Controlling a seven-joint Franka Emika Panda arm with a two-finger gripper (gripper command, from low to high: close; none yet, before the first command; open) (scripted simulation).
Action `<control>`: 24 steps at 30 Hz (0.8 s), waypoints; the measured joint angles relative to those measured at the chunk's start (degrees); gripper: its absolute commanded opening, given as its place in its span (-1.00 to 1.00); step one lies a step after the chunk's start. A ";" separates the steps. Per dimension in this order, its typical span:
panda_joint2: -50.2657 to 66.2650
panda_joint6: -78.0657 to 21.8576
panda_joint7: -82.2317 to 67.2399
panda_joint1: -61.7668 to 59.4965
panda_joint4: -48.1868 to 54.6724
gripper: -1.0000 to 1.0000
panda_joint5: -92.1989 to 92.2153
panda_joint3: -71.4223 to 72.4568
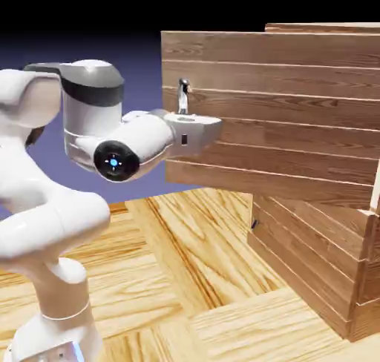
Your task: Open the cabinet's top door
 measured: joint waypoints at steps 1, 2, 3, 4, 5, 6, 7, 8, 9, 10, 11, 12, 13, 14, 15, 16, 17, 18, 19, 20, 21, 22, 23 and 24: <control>2.08 -1.32 -1.34 -0.29 1.00 -1.00 -1.91 -1.02; 4.15 -2.57 -2.66 -0.52 2.06 -1.00 -3.77 -1.98; 6.23 -3.77 -3.96 -0.69 3.16 -1.00 -5.59 -2.88; 8.31 -4.92 -5.24 -0.81 4.31 -1.00 -7.38 -3.74; 10.38 -6.02 -6.50 -0.87 5.51 -1.00 -9.12 -4.55; 12.46 -7.09 -7.74 -0.89 6.76 -1.00 -10.83 -5.33; 14.54 -8.13 -8.95 -0.87 8.07 -1.00 -12.50 -6.07; 16.61 -9.15 -10.15 -0.80 9.42 -1.00 -14.14 -6.78; 18.69 -10.15 -11.32 -0.69 10.82 -1.00 -15.74 -7.47; 20.77 -11.15 -12.47 -0.55 12.28 -1.00 -17.31 -8.13; 22.84 -12.13 -13.60 -0.38 13.78 -1.00 -18.84 -8.76; 24.92 -13.12 -14.70 -0.18 15.34 -1.00 -20.33 -9.37; 27.00 -14.11 -15.79 0.05 16.95 -1.00 -21.78 -9.95; 29.07 -15.11 -16.86 0.29 18.62 -1.00 -23.20 -10.51; 31.15 -16.12 -17.91 0.56 20.33 -1.00 -24.58 -11.05; 33.23 -17.14 -18.94 0.83 22.11 -1.00 -25.92 -11.56; 35.30 -18.18 -19.95 1.12 23.94 -1.00 -27.22 -12.04; 37.38 -19.24 -20.95 1.41 25.82 -1.00 -28.48 -12.50; 39.46 -20.32 -21.93 1.70 27.75 -1.00 -29.71 -12.92; 41.53 -21.41 -22.90 1.99 29.75 -1.00 -30.89 -13.32; 43.61 -22.53 -23.86 2.27 31.79 -1.00 -32.04 -13.68; 45.66 -23.65 -24.79 2.54 33.87 -1.00 -33.14 -14.00; 47.67 -24.77 -25.68 2.79 35.95 -1.00 -34.17 -14.29; 49.62 -25.87 -26.54 3.01 38.02 -1.00 -35.15 -14.52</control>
